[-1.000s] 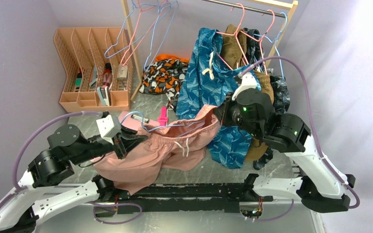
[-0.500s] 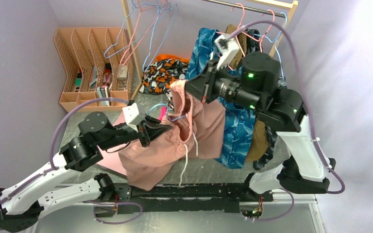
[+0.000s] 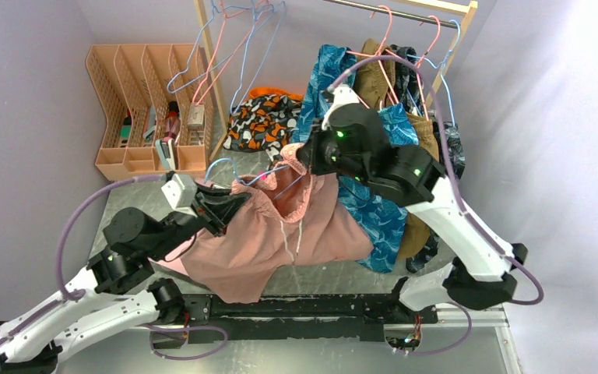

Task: Place the shorts on the hanger
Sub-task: Hang the shorts on the hanger.

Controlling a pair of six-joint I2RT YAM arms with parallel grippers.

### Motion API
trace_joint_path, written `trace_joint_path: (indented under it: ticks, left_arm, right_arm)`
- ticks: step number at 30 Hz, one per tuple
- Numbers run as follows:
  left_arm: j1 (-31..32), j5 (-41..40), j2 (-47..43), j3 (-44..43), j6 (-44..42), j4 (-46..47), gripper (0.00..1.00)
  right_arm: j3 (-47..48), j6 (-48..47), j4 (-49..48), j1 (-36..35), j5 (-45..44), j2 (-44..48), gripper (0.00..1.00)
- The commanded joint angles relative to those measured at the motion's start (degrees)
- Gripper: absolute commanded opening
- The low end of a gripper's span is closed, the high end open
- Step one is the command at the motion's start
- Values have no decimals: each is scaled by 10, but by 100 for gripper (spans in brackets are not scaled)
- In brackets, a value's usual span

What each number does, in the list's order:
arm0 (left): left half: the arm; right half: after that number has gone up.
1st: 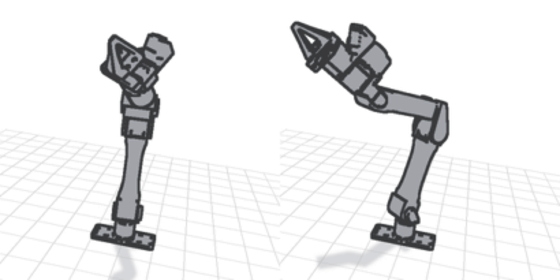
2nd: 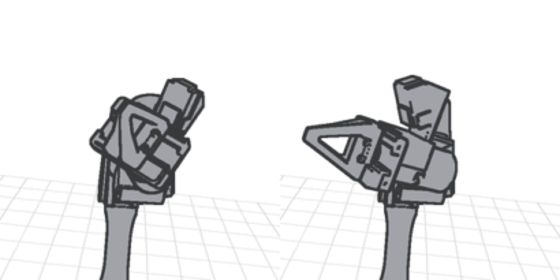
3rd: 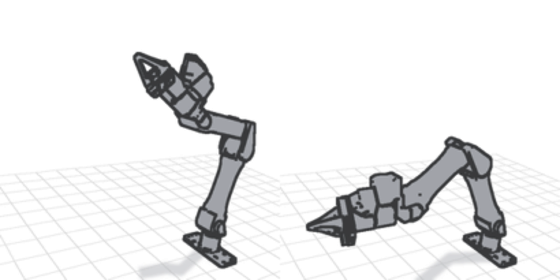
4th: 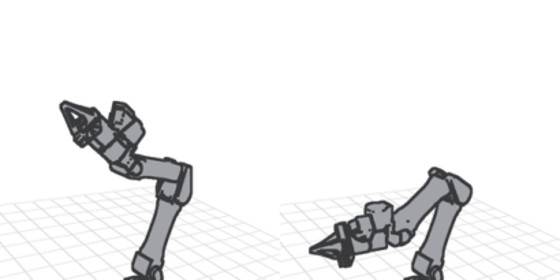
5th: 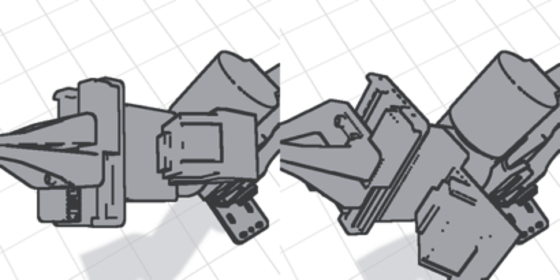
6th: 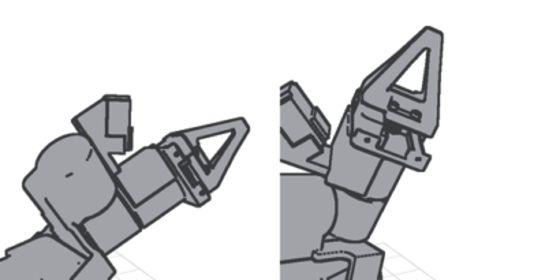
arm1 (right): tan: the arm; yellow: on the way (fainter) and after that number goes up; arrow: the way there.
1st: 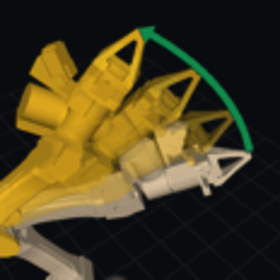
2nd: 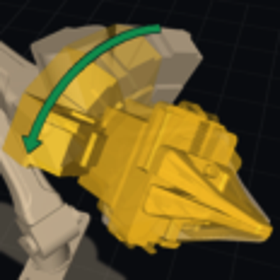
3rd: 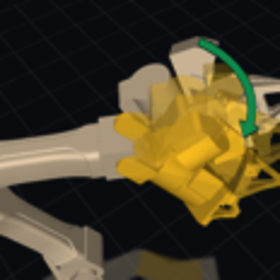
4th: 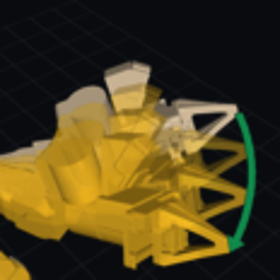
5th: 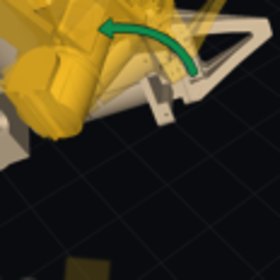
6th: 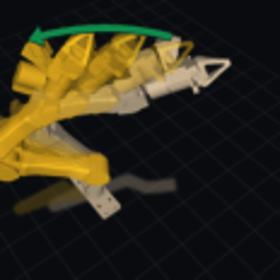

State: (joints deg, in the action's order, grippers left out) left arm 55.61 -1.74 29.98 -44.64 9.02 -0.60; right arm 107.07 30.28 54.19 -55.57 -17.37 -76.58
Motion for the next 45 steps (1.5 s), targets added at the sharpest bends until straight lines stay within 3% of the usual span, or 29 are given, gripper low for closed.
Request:
trace_joint_path:
  ticks: [1,4,6,9,16,20,25,29,38,45]
  left_arm:
    - [1,-31,26,-10,4,65,7]
    - [1,-24,54,-59,-14,65,7]
    - [1,-11,63,-93,-21,60,7]
    - [1,3,71,-122,-29,43,7]
    - [1,-30,39,-78,-23,30,7]
    - [1,-50,31,-55,-21,-11,7]
    - [1,-38,22,-16,-11,-10,7]
    - [1,10,28,-4,-12,-1,7]
    - [1,151,80,-7,-41,-66,7]
    - [1,168,89,5,-36,-31,7]
  right_arm:
    - [90,-2,16,0,23,-23,0]
    - [295,-26,35,0,97,-76,0]
    - [360,-25,0,0,151,-81,0]
    - [247,-9,-89,0,167,-20,0]
    - [-31,24,-152,0,145,57,0]
    - [-106,36,-167,0,155,68,0]
    - [-154,54,-155,-1,124,67,0]
    - [-171,91,-141,-1,41,74,0]
    - [-78,134,-95,-1,-96,73,0]
    - [-109,159,-53,0,-132,67,0]
